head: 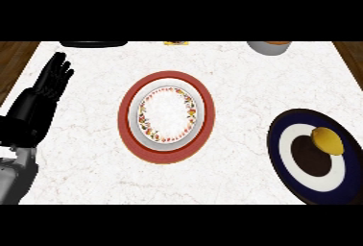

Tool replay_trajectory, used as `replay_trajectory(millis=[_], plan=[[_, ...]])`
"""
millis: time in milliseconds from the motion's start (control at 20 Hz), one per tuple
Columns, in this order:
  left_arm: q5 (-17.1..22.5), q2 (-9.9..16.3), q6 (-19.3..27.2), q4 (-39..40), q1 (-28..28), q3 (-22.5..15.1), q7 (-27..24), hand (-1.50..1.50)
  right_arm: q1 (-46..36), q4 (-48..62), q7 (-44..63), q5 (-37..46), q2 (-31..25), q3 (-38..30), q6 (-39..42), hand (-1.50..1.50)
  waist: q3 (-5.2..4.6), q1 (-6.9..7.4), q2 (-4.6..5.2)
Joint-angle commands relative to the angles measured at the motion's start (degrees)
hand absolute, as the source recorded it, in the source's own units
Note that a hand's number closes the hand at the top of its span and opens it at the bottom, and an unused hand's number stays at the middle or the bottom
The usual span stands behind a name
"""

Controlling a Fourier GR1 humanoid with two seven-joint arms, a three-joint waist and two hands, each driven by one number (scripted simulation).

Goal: Pick the lemon from the plate and place it in the plate

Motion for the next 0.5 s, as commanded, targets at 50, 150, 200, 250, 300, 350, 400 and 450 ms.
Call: replay_trajectory(millis=[50, 150, 200, 250, 300, 350, 400, 450], plan=[[-1.81, -1.70, -1.41, 2.90, 1.30, 0.06, -4.02, 0.00, 2.68, -0.22, 2.79, 9.08, -2.15, 1.39, -1.71, -1.50, 0.00, -0.10, 0.06], [-2.00, -2.57, -0.95, -1.22, 3.24, -0.11, -1.25, 0.00, -0.15, -2.87, 8.39, 11.74, 1.51, 3.57, -1.64, -1.50, 0.02, 0.57, -0.01], [-2.20, -2.69, -2.39, 4.44, -1.85, 0.77, -1.95, 0.00, -4.16, 1.04, 9.28, 13.76, 2.33, 5.21, -0.97, -1.50, 0.04, 0.67, 0.22], [-2.70, -2.39, -0.65, -2.45, 1.50, 0.41, 1.17, 0.00, -4.91, -1.05, 12.18, 14.22, 2.82, 4.96, -0.17, -1.50, 0.04, 0.96, 0.04], [-2.11, -1.25, -2.29, -2.67, 1.11, 2.28, 2.46, 0.00, -3.41, 0.57, 9.41, 14.42, 3.16, 2.25, -1.04, -1.50, 0.05, 0.59, 0.00], [-2.59, -3.15, -3.71, 4.83, -3.78, 2.30, -0.94, 0.00, -5.99, 3.81, 9.37, 16.68, 6.15, 4.37, -2.84, -1.50, 0.05, 0.46, 0.19], [-0.88, -0.95, -3.74, -3.83, 0.09, 3.86, 4.72, 0.00, -4.44, 0.97, 10.74, 17.15, 6.88, 4.19, -2.14, -1.50, 0.05, 0.68, -0.01], [-3.54, -3.16, -2.56, 0.69, -1.79, 3.27, 2.66, 0.00, -6.15, 0.35, 13.07, 17.96, 7.59, 3.89, -1.28, -1.50, 0.04, 0.48, 0.06]])
